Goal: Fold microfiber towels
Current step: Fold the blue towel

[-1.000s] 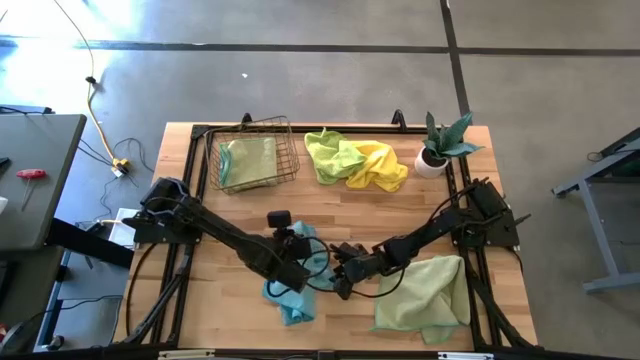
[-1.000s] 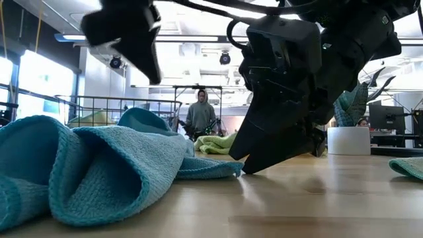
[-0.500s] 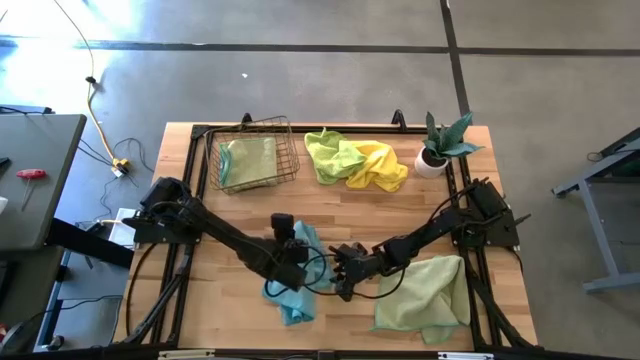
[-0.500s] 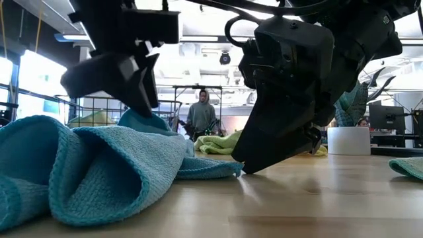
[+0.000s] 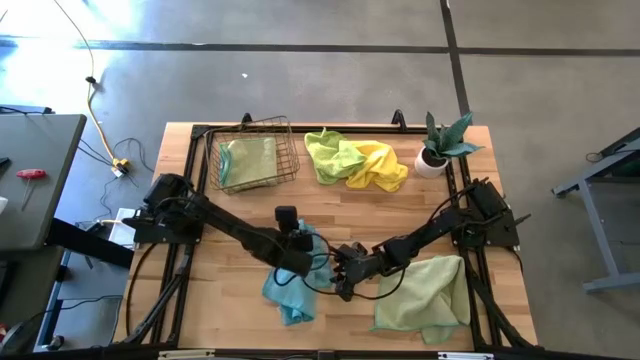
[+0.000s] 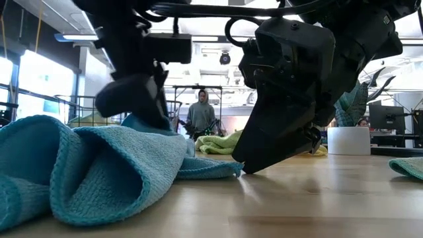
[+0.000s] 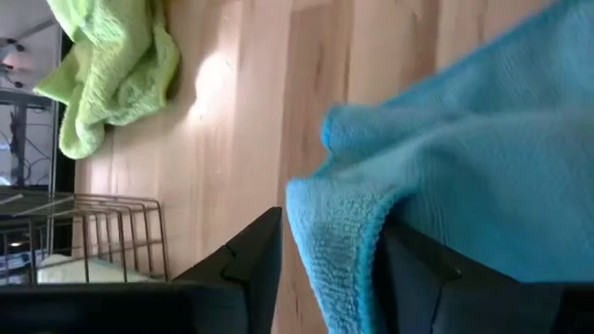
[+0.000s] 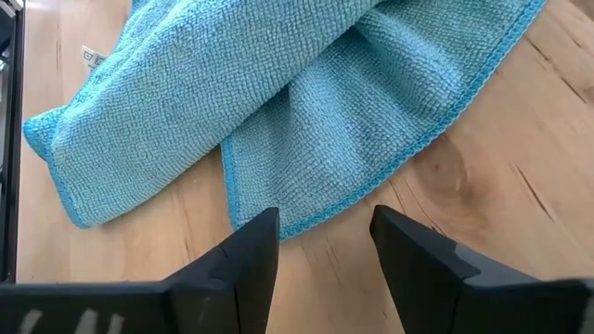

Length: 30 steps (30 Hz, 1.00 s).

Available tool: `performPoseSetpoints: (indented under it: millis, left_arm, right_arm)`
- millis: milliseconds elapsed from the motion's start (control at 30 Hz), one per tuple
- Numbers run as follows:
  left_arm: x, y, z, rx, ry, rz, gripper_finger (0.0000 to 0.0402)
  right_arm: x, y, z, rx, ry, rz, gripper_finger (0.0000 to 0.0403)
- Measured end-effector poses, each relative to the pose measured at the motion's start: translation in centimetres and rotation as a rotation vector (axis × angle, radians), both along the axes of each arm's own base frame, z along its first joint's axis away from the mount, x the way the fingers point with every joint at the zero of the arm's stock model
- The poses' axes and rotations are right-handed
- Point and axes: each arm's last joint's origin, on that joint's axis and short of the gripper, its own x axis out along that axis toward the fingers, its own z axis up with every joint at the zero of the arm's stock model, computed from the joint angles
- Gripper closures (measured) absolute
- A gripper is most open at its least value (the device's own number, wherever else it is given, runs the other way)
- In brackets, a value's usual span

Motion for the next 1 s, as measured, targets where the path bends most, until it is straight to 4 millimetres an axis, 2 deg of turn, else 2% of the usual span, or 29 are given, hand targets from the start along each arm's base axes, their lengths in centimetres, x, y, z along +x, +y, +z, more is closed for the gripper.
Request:
performPoseSetpoints:
  millis: [100,233,300,467,667,833,1000]
  left_arm:
    - [0.3,0.5,0.0,-0.007,-0.024,0.017,0.0297]
    - [0.4,1.3,-0.1,-0.047,-0.01,0.042,0.0375]
    - [0.4,1.6,-0.1,-0.095,-0.015,0.068,0.0393]
    - [0.7,2.6,0.3,-0.205,-0.062,0.199,0.0398]
    - [2.1,4.5,1.8,-0.444,-0.118,0.34,0.04]
    - [3.7,6.2,4.2,-0.664,-0.153,0.323,0.0401]
    - [5.1,7.2,7.7,-0.684,-0.21,0.232,0.0401]
  right_arm:
    - [0.0,0.0,0.0,0.0,0.0,0.0,0.0229]
    - [0.0,0.0,0.0,0.0,0.0,0.0,0.0229]
    - [0.0,0.0,0.0,0.0,0.0,0.0,0.0229]
    - [0.0,0.0,0.0,-0.047,-0.01,0.06,0.0229]
    - [0.1,0.7,0.5,-0.121,-0.07,0.207,0.0229]
    - [0.6,2.2,1.9,-0.255,-0.165,0.382,0.0229]
    - [0.2,3.7,2.7,-0.331,-0.172,0.404,0.0229]
